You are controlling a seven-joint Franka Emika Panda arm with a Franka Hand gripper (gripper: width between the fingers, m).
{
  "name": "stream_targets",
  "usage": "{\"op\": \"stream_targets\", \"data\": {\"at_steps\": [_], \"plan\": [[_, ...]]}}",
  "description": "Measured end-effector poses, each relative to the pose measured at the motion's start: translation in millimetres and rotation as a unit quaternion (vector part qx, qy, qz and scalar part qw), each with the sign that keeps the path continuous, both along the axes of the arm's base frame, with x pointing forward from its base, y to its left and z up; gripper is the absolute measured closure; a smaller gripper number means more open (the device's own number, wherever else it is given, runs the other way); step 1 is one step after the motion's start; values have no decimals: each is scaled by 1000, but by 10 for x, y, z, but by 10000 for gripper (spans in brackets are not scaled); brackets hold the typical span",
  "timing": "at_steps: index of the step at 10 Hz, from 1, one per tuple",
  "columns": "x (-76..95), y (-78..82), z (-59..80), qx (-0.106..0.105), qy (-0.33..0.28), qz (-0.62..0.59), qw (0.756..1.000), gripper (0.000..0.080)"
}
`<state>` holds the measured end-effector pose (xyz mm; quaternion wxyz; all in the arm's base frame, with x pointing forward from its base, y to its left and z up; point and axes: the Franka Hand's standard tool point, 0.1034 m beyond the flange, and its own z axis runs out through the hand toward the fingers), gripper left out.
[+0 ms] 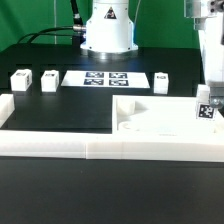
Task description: Assemble square table
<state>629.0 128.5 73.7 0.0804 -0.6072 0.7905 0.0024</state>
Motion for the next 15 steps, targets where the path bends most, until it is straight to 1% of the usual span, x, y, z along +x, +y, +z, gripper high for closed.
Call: {"op": "stream_targets", "data": {"at_steps": [2, 4, 5, 6, 7, 8, 10, 11, 12, 13, 15], "plan": [[-23, 26, -16, 2, 6, -42, 999, 506], [-22, 11, -16, 0, 5, -38, 999, 506], [-24, 16, -15, -4, 1, -3, 1000, 351], [-35, 31, -14, -12, -7, 63, 998, 225], [-25, 27, 3, -23, -17, 147, 989, 225], [-26, 22, 15, -32, -27, 212, 976, 165], [-28, 15, 4, -38, -30, 256, 965, 154], [-27, 9, 2, -44, -34, 300, 952, 151], [-27, -16, -9, -53, -38, 356, 932, 151], [-27, -66, -29, -63, -42, 425, 902, 151], [-20, -118, -44, -80, -44, 516, 852, 151]]}}
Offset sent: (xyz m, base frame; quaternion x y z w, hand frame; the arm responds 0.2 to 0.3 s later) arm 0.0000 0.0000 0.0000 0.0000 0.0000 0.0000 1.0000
